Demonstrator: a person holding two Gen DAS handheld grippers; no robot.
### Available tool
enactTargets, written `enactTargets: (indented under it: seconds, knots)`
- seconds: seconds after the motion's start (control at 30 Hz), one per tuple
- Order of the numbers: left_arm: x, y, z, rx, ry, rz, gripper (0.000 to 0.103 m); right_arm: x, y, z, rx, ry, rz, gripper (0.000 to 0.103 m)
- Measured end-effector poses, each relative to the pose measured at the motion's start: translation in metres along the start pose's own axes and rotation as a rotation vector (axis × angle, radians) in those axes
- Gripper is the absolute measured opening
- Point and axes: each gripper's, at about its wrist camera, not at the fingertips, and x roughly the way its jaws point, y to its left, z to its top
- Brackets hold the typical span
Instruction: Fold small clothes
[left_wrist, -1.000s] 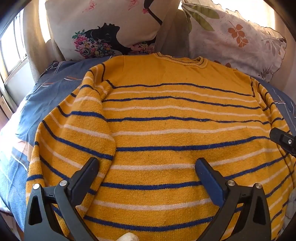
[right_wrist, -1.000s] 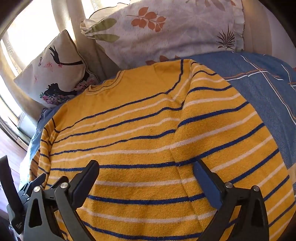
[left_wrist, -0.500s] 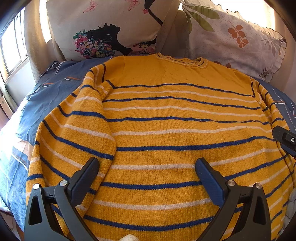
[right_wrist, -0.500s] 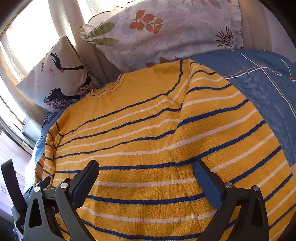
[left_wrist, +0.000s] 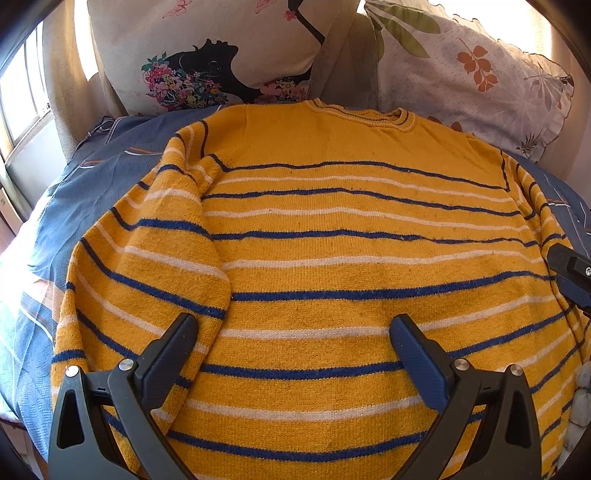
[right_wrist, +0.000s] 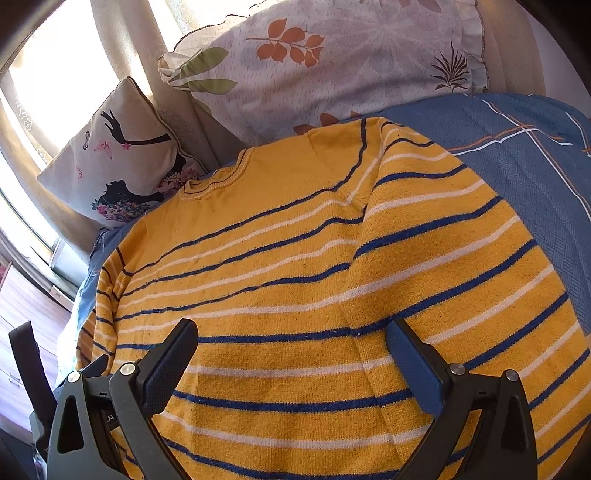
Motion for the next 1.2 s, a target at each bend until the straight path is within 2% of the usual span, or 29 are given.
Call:
enactTargets:
  seconds: [0.13, 0.23, 0.37, 0.5, 0.57, 0.67, 0.73, 0.77, 0.83, 0.87, 0.9, 0.97, 1.0, 1.1, 1.2]
  knots:
    - [0.000, -0.002, -0.002, 0.012, 0.004, 0.009, 0.103, 0.001, -0.008, 0.006, 0.037, -0.002, 0.052, 0.103]
    - [-0.003, -0.002, -0.005, 0.008, -0.010, 0.005, 0.103, 0.004, -0.008, 0.009, 0.045, -0.009, 0.053, 0.103]
    - [-0.014, 0.003, -0.011, -0.014, -0.035, 0.011, 0.103, 0.013, 0.005, 0.012, -0.031, 0.024, -0.042, 0.103]
    - [-0.040, 0.001, -0.020, -0.006, -0.107, 0.051, 0.102, 0.020, 0.017, 0.014, -0.103, 0.059, -0.132, 0.102]
    - [-0.058, -0.001, -0.024, 0.006, -0.150, 0.054, 0.102, 0.012, 0.020, 0.013, -0.104, 0.038, -0.156, 0.096]
    - [-0.088, 0.002, -0.026, 0.015, -0.227, 0.062, 0.102, -0.028, 0.027, 0.009, -0.123, -0.081, -0.128, 0.093]
    - [-0.108, 0.005, -0.027, 0.021, -0.287, 0.085, 0.102, -0.069, 0.032, 0.003, -0.138, -0.213, -0.102, 0.097]
    - [-0.116, 0.006, -0.028, 0.024, -0.316, 0.099, 0.102, -0.089, 0.034, -0.002, -0.145, -0.276, -0.087, 0.103]
    - [-0.128, 0.008, -0.027, 0.027, -0.362, 0.123, 0.102, -0.121, 0.030, -0.012, -0.141, -0.401, -0.033, 0.103]
    - [-0.133, 0.008, -0.027, 0.027, -0.377, 0.133, 0.102, -0.131, 0.026, -0.015, -0.127, -0.433, -0.016, 0.103]
    - [-0.136, 0.007, -0.026, 0.024, -0.383, 0.132, 0.102, -0.134, 0.021, -0.012, -0.109, -0.418, -0.016, 0.103]
    - [-0.139, 0.007, -0.027, 0.010, -0.382, 0.102, 0.102, -0.118, 0.008, -0.002, -0.070, -0.265, -0.039, 0.103]
    - [-0.141, 0.007, -0.028, 0.008, -0.378, 0.082, 0.102, -0.109, 0.000, 0.000, -0.045, -0.206, -0.062, 0.095]
    - [-0.145, 0.008, -0.035, 0.023, -0.378, 0.069, 0.102, -0.107, -0.028, -0.008, 0.031, -0.155, -0.110, 0.070]
    - [-0.147, 0.011, -0.039, 0.025, -0.386, 0.071, 0.102, -0.119, -0.045, -0.023, -0.006, -0.136, -0.199, 0.064]
